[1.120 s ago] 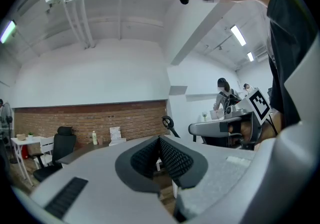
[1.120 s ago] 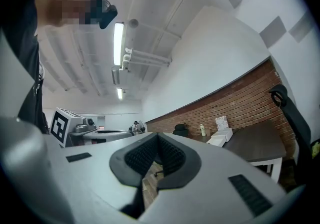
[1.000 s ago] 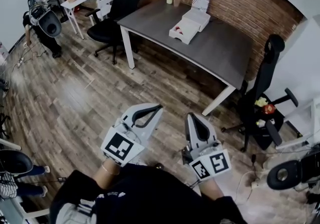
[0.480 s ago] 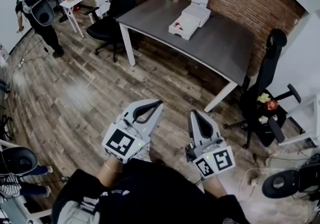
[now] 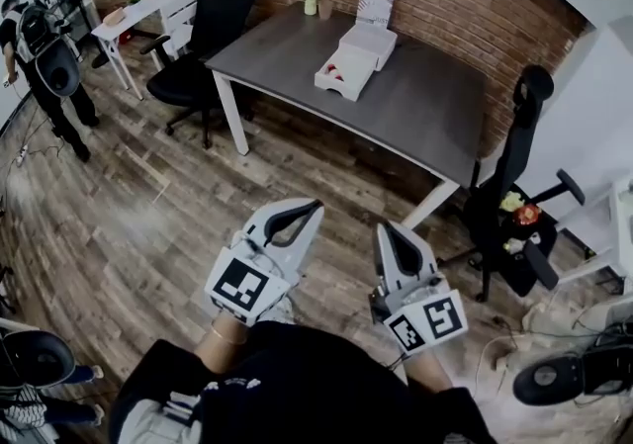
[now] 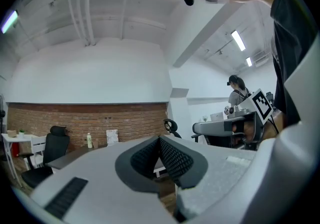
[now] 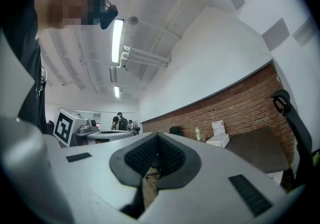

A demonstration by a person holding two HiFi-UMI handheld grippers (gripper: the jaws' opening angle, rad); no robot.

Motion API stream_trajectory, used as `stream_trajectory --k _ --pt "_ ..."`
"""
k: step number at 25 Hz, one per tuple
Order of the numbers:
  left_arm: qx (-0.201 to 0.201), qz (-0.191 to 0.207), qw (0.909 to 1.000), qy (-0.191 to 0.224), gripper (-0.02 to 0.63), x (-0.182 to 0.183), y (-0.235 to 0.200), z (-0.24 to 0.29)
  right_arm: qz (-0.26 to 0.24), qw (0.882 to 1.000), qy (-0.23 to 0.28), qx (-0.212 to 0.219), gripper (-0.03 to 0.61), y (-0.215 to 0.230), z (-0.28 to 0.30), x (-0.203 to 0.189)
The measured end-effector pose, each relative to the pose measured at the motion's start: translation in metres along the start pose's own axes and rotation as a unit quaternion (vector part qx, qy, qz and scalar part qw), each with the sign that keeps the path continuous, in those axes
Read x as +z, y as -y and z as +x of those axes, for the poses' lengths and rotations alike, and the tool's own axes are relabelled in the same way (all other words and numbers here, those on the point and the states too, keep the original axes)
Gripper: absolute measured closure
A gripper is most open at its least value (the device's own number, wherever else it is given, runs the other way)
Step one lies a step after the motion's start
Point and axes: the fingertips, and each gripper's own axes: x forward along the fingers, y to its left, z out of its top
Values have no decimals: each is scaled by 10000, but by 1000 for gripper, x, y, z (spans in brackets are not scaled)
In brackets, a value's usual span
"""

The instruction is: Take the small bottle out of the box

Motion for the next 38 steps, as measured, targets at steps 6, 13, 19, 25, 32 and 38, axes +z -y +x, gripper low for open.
stream_trajectory --k 6,13,19,25,32,38 --pt "-92 -86 9999 74 617 -3 -51 21 -79 9999 -23 -145 577 14 51 1" --pt "-151 -164 9997 79 617 -7 -120 39 -20 9998 -71 -209 577 24 119 -4" --pt "-213 -51 9998 -7 617 -22 -176 49 262 9990 -192 -312 577 34 173 -20" --pt "-241 -180 9995 -64 617 -34 -228 56 298 9985 -221 -411 577 42 224 -27" --pt "-200 -155 9997 -51 617 -44 -287 53 422 9981 -233 -381 577 37 280 -38" --pt "-39 -480 9988 -89 617 -60 -326 44 510 9968 -458 -410 577 34 307 -57"
